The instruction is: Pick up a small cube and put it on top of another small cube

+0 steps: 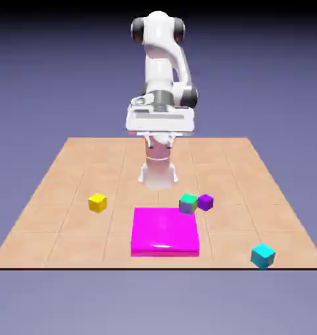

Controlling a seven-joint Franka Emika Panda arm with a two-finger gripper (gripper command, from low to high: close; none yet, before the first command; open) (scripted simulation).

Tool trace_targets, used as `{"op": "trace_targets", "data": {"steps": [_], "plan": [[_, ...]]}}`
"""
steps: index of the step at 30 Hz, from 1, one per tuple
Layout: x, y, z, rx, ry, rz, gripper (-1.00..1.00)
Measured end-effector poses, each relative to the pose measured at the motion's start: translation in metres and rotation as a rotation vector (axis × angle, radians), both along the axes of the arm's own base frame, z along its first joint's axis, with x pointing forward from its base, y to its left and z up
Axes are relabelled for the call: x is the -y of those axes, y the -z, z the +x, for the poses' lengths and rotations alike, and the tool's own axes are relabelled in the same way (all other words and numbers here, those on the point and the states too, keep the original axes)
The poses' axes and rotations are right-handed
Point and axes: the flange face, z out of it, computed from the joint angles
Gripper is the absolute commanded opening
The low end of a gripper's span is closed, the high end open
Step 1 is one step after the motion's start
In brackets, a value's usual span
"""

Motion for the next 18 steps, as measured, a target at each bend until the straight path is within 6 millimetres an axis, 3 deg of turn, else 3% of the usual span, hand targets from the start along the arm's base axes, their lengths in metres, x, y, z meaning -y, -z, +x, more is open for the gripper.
{"op": "trace_targets", "data": {"steps": [9,18], "plan": [[-0.086,-0.001,-0.052,-0.118,-0.142,-0.026,0.0],[-0.155,0.032,-0.113,-0.247,-0.287,-0.082,0.0]]}}
